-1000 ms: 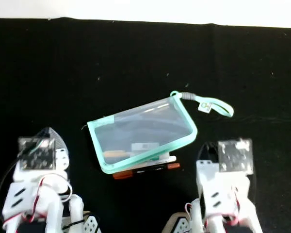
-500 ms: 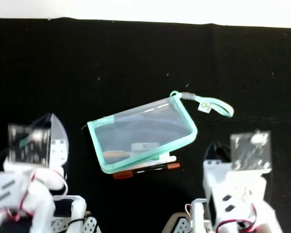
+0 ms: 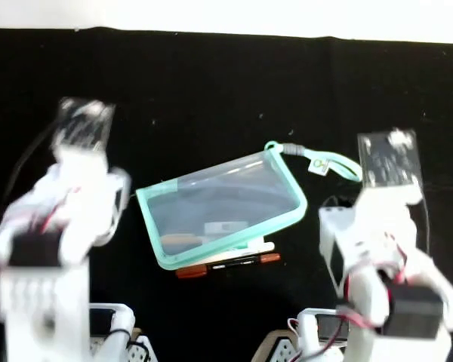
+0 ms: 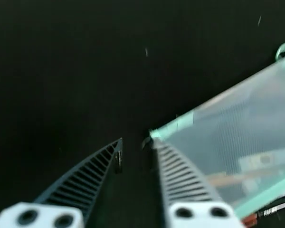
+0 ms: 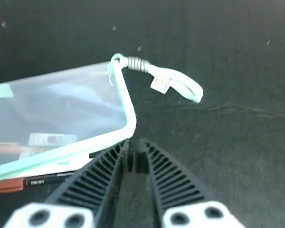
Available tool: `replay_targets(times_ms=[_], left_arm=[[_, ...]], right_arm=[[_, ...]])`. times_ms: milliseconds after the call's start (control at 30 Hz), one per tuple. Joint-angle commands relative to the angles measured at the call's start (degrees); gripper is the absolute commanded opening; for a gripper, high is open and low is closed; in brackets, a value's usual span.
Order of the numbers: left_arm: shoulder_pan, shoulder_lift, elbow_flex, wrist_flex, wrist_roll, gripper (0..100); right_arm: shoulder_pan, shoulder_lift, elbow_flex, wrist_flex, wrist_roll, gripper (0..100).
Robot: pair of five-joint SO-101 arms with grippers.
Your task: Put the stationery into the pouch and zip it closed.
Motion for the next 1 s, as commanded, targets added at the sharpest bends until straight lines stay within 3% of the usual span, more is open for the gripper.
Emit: replay_targets(times_ms=[0, 333, 600, 967], left_arm=[[1.01, 4.0, -1.8, 0.18, -0.26, 21], [0.66, 12.0, -1.63, -0.35, -0.18, 22], [0.66, 19.03, -1.54, -0.35, -0.18, 22], [0.66, 28.0, -1.63, -0.35, -0.18, 22]], right_arm=[[0.13, 4.62, -1.8, 1.36, 0.09, 14.0], [0.48, 17.45, -2.15, -1.54, 0.0, 15.2], [2.51, 29.14, -2.15, -14.55, 0.44, 15.2], [12.26, 43.82, -2.15, -28.7, 21.01, 15.2]])
